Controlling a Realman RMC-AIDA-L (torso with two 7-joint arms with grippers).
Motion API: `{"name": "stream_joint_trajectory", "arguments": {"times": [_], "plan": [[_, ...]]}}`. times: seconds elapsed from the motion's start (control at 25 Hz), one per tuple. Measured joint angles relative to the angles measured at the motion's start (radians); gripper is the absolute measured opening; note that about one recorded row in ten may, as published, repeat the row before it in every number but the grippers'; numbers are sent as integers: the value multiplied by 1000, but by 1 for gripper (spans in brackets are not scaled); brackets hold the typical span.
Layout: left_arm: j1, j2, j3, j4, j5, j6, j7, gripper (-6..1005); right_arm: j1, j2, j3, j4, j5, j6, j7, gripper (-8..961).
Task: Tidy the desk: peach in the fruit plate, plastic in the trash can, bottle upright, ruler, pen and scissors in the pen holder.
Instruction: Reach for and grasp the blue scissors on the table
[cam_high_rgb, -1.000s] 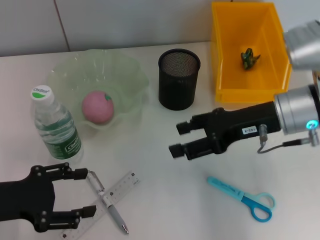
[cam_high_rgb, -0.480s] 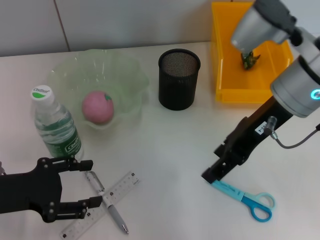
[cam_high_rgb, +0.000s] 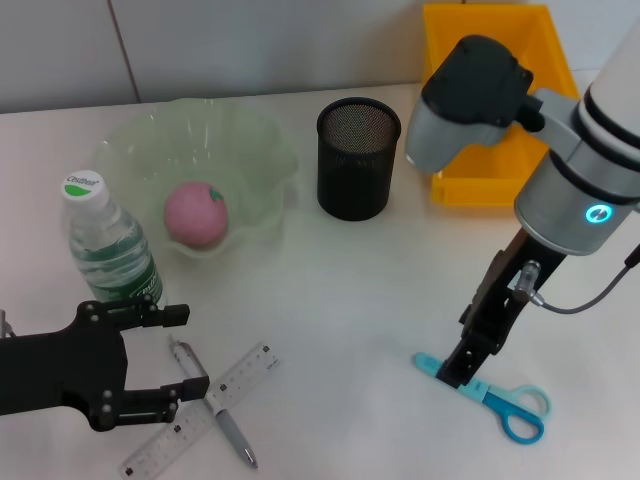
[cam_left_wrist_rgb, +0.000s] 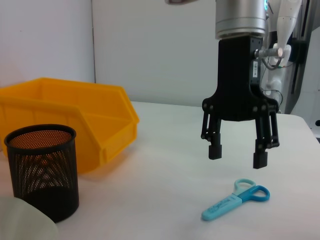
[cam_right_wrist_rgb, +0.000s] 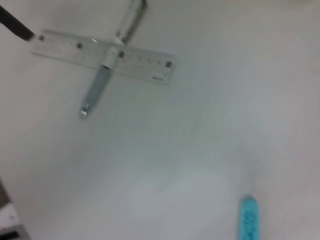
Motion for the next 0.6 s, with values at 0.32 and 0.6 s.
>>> {"name": "stream_joint_trajectory", "arguments": {"times": [0.32, 0.6], "plan": [[-1, 0, 0, -8, -23, 0, 0, 787, 5, 2, -143, -8, -74, 33, 85, 768], [-2, 1, 0, -10, -24, 0, 2, 786, -5, 5, -219, 4, -77, 45, 128, 769]]}}
